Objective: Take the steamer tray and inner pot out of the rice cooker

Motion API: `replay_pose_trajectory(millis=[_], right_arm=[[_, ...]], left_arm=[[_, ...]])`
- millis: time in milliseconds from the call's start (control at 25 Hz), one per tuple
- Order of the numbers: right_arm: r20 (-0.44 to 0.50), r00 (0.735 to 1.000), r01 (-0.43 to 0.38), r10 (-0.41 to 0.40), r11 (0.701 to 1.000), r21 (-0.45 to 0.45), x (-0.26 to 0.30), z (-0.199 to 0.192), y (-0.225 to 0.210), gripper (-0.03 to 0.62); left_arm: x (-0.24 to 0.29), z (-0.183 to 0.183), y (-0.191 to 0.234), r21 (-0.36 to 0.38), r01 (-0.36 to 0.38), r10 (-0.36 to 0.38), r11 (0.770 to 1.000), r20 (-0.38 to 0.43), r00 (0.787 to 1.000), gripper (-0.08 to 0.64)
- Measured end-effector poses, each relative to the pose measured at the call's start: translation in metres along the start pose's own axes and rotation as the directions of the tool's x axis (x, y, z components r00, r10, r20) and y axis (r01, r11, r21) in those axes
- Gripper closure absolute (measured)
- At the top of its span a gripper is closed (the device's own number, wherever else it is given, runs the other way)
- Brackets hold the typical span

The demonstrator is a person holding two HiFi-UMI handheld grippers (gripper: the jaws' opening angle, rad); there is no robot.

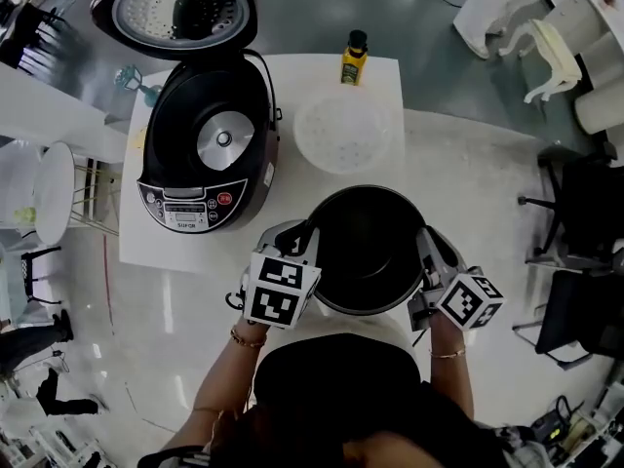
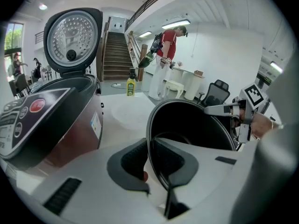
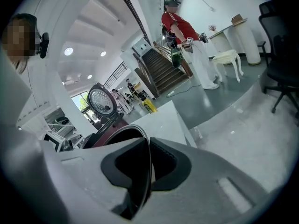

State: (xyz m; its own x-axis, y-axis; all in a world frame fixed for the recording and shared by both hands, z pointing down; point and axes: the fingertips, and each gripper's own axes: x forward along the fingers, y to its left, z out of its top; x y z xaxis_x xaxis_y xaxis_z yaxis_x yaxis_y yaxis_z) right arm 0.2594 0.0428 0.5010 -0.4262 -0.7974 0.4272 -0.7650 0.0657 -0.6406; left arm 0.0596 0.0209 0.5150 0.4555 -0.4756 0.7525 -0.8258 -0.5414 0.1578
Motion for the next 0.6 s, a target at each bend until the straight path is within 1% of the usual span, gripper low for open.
replay_pose_trajectory(millis=[600], right_arm=[[-0.048, 0.999, -0.008, 0.010, 0.999, 0.033, 0.035, 0.012, -0.016, 0.562]], left_arm=[[0.028, 0.015, 0.019, -0.039, 0.002, -0.003, 0.999, -0.040, 0.999, 0.518]])
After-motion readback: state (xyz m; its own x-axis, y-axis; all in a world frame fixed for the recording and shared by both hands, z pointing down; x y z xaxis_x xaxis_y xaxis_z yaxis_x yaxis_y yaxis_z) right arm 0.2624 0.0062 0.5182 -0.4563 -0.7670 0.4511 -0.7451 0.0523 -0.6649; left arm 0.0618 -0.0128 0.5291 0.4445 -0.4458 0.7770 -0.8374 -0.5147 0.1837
